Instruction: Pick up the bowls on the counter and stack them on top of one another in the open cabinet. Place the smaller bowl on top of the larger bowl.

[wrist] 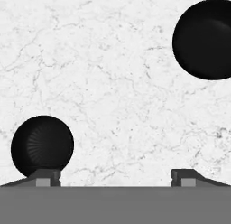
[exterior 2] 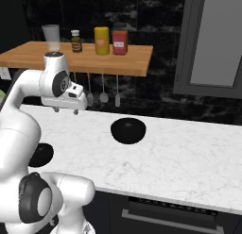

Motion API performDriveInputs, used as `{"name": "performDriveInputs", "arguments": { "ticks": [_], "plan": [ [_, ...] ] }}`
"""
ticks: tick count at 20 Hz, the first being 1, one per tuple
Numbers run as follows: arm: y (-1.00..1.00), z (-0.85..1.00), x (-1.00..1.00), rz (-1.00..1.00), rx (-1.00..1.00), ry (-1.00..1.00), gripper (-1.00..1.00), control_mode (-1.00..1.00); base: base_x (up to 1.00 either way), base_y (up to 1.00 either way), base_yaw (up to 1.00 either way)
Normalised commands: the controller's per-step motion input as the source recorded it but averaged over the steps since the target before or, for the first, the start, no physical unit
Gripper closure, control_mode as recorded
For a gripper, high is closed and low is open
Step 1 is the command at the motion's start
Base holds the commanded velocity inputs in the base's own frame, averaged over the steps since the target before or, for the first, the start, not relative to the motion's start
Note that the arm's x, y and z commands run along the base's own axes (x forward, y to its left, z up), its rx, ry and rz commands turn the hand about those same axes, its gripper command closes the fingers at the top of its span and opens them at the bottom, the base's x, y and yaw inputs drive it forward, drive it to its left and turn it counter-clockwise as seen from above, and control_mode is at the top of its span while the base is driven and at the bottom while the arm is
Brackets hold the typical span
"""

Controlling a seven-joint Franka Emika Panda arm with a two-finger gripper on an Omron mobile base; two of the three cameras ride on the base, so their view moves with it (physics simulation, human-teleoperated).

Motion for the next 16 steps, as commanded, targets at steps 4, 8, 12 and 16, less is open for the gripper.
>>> {"name": "performDriveInputs", "arguments": {
  "ticks": [4, 8, 12, 16],
  "plan": [
    [0.78, -0.45, -0.08, 0.03, 0.0, 0.08, -1.0, -1.0, 0.0, 0.0, 0.0],
    [0.85, -0.61, 0.0, 0.02, 0.0, 0.13, -1.0, -1.0, 0.0, 0.0, 0.0],
    [0.44, -0.46, 0.0, 0.07, 0.07, 0.18, -1.0, -1.0, 0.0, 0.0, 0.0],
    [0.16, -0.75, 0.14, 0.03, 0.0, 0.19, -1.0, -1.0, 0.0, 0.0, 0.0]
  ]
}}
